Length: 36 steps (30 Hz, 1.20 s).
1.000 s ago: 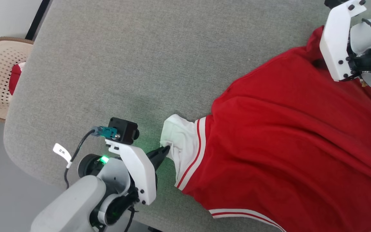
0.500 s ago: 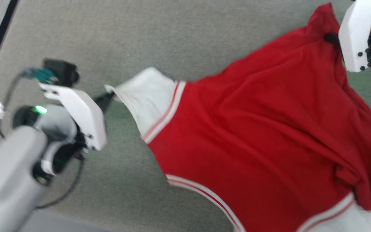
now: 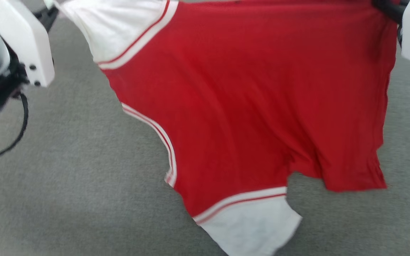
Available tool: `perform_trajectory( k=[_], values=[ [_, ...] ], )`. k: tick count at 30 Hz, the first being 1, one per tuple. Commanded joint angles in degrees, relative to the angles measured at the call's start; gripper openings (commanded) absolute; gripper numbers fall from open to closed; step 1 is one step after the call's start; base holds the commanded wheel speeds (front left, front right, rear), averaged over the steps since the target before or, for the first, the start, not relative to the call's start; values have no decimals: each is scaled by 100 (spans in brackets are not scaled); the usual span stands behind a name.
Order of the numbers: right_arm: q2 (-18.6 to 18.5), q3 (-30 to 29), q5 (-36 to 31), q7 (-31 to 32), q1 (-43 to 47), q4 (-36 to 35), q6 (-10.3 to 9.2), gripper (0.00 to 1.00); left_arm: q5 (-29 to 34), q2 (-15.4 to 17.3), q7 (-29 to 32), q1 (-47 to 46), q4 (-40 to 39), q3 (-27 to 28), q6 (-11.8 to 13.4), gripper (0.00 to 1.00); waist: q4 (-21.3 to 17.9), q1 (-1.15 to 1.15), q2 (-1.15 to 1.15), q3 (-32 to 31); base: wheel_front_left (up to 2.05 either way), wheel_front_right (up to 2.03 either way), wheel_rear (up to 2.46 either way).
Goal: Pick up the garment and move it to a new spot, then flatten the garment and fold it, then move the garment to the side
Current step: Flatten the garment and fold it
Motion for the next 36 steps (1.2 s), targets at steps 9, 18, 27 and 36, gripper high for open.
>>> perform_trajectory(
  k=[9,18,27,36],
  values=[
    [273,-684,-288,-184,-114,-99,-5,0,270,-276,350,-1213,818,-145,-394,0,-572,0,0,-524,0,0,0],
    [752,-1167,-880,-661,-520,395,-5,0,483,-802,-202,-2189,2090,-134,-862,0,-674,0,0,-440,0,0,0],
    [1337,-1351,-1929,-2019,-1672,1753,-6,0,1189,-1317,-1999,-3462,3513,-85,-1215,0,-684,0,0,188,0,0,0],
    [1865,-1932,-3466,-4238,-2877,3209,-11,0,2010,-1619,-4316,-4847,4613,-88,-1077,0,-609,0,0,783,0,0,0]
  ],
)
